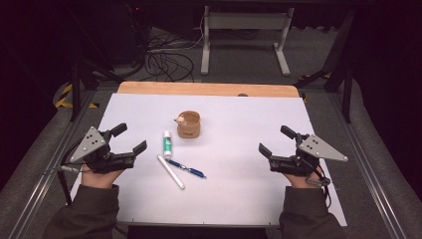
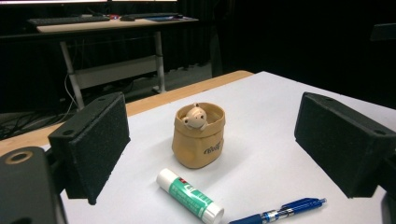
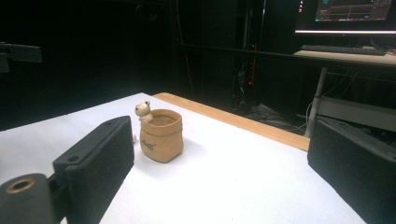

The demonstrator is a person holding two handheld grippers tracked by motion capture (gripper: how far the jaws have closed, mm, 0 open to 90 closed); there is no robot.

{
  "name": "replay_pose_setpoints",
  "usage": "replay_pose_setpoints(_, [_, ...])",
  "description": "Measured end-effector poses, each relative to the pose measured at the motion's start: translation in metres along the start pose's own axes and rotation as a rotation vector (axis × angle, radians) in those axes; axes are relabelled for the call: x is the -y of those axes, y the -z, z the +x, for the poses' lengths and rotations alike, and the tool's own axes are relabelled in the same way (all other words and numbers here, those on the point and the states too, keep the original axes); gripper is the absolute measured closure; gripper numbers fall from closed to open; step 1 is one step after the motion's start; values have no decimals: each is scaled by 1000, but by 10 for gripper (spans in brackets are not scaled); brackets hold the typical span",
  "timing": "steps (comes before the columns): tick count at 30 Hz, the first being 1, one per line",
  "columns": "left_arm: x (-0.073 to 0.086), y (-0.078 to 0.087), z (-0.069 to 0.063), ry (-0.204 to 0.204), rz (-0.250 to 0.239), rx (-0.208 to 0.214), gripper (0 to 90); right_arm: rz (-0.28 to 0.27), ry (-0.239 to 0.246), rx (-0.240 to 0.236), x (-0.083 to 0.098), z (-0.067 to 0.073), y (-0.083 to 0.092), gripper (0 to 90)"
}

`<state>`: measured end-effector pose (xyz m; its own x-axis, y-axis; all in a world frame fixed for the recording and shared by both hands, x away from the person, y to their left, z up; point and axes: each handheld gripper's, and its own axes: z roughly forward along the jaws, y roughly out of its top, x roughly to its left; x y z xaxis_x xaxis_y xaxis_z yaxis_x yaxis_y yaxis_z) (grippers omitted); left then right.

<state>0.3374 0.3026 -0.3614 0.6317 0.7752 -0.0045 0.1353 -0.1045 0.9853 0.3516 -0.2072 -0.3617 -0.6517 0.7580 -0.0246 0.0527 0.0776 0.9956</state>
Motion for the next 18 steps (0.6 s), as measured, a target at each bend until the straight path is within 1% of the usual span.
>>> replay_pose_setpoints(2, [0,0,0,17,4,-5,115,-4,-3,3,-1,0,0,81])
replay_pose_setpoints(4, [0,-1,0,18,-1,-10,122,-5,-2,2,-1,0,1,81])
replay_pose_setpoints(5, [0,-1,-1,10,7,-21,132,-9,-3,1,-2,0,1,81])
replay_pose_setpoints(6, [0,-1,-1,10,7,-21,134,-9,-3,1,-2,0,1,81])
replay_pose_setpoints(9, [1,-5,-2,20,19,-30,135,-3,-6,5,-2,0,1,81])
replay_pose_setpoints(11, [2,-7,-3,25,23,-37,138,-2,0,11,-3,0,2,84])
replay_pose_setpoints(12, [2,-8,-4,28,25,-43,143,-3,6,10,-3,0,3,85])
replay_pose_setpoints(14, [2,-10,-6,28,29,-60,156,-2,3,14,-3,1,3,85])
replay_pose_setpoints(18, [4,-16,-11,27,45,-104,185,-2,5,16,-4,1,4,86])
